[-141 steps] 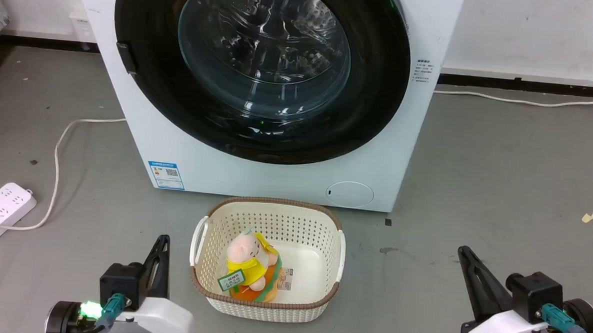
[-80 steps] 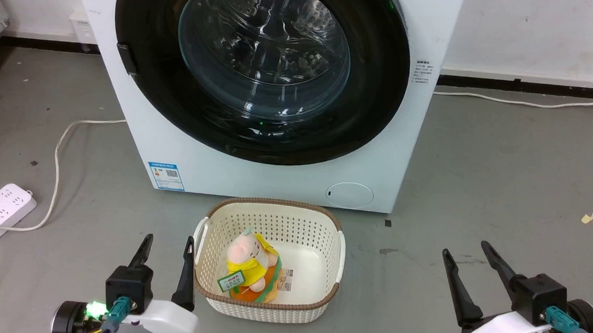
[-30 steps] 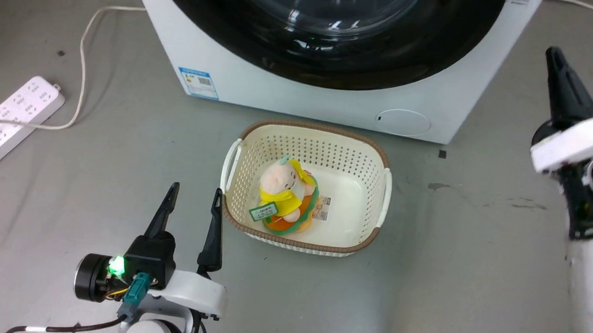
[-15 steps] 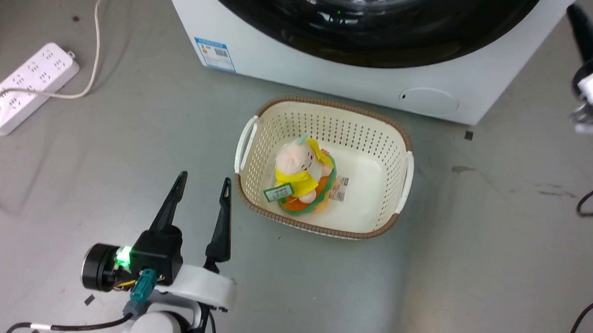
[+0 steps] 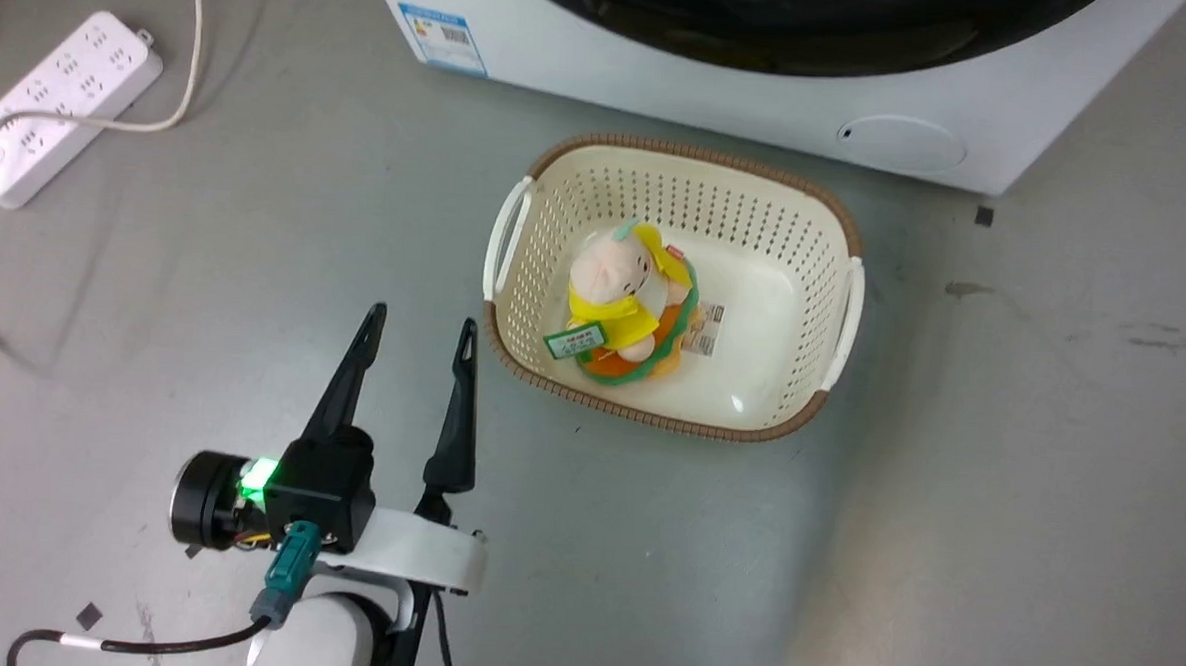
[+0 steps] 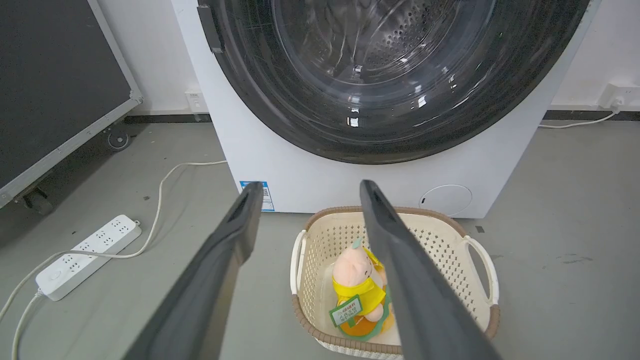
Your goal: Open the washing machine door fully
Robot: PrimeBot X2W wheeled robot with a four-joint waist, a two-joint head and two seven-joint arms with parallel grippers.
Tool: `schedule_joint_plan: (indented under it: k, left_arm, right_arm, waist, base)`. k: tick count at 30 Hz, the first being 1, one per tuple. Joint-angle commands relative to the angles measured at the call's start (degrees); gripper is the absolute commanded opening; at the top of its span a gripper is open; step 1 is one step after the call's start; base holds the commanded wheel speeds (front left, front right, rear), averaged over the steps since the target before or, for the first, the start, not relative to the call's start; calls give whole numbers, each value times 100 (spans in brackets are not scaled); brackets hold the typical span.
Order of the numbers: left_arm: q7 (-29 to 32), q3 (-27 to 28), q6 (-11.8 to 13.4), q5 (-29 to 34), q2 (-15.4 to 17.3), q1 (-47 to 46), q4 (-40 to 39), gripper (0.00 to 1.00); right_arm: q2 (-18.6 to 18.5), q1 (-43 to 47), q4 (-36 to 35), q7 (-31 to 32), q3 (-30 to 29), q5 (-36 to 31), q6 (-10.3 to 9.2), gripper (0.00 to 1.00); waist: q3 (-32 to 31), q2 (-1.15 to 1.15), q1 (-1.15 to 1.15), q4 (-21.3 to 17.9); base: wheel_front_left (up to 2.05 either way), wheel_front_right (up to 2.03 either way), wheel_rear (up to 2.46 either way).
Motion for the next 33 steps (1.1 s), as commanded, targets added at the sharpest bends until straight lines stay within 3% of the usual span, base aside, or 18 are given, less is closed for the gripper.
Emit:
schedule_joint_plan:
  k: [1,11,21,26,33]
  left_arm:
    - [-79,-37,45,-1,6,-129,-51,100]
    - [-199,-149,76,-6,7,-271,-95,100]
    - [-319,-291,133,-42,8,-441,-99,100]
    - [-374,-308,168,-42,8,-484,-80,100]
    - [-374,-298,147,-41,8,-321,20,100]
  right_arm:
    - [-79,-384,245,103,-86,172,6,0]
    - [-428,-1771,1524,599,-203,377,6,0]
    - [-562,-2667,2404,1505,-425,792,6,0]
    - [-613,-2729,2699,1860,-461,912,6,0]
    - [-392,-1929,2647,2182,-404,942,6,0]
  waist:
    - [107,0,-1,33]
    - [526,0,-1,181]
    - [817,0,-1,304]
    - [743,0,-1,315]
    - [177,0,-1,151]
  base:
    - [0,0,0]
    - [0,0,0]
    - [0,0,0]
    - [0,0,0]
    - [0,0,0]
